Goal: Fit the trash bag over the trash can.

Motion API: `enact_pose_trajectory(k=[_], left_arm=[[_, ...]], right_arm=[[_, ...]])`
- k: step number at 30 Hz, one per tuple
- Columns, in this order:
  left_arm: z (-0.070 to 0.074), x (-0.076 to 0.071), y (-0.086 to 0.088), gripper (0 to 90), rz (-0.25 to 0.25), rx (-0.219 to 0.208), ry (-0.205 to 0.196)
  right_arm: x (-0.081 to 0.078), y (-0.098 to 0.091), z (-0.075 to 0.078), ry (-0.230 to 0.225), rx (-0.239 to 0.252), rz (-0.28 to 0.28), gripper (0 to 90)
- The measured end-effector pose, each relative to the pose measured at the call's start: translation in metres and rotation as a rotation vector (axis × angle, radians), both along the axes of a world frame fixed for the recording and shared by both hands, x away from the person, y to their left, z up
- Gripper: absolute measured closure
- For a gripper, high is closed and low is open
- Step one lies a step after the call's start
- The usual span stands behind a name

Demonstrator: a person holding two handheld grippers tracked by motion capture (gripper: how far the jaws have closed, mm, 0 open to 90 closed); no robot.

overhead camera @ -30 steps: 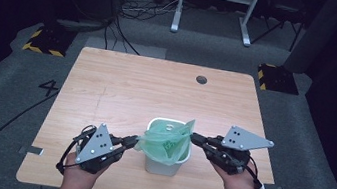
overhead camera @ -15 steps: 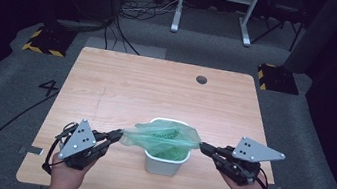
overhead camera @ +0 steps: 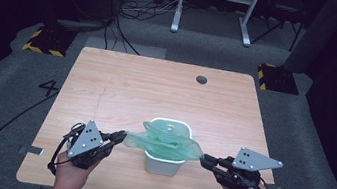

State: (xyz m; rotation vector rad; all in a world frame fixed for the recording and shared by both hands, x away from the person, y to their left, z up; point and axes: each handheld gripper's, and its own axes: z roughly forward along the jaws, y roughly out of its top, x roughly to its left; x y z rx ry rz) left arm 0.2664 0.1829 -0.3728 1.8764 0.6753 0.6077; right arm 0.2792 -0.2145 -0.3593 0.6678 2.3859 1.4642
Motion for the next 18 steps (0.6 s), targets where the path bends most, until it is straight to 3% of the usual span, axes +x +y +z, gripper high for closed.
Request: enact_pose_trajectory(k=[3,7,12,18], left_arm=[[0.002,-0.001,-0.002,81.9,-0.003,0.000,-0.015],[0.005,-0.002,-0.006,68.7,0.003,0.004,-0.041],[0.008,-0.001,-0.010,64.8,-0.005,0.001,-0.050],[0.010,0.003,-0.015,64.9,-0.019,0.009,-0.047]], right_arm=[[-0.003,0.003,0.008,-0.040,0.003,-0.008,63.1],[-0.003,0.003,0.020,-0.090,0.014,-0.025,54.0],[0.004,0.009,0.034,-0.123,0.019,-0.024,53.6],[0.018,0.029,0.038,-0.121,-0.001,0.011,53.7]])
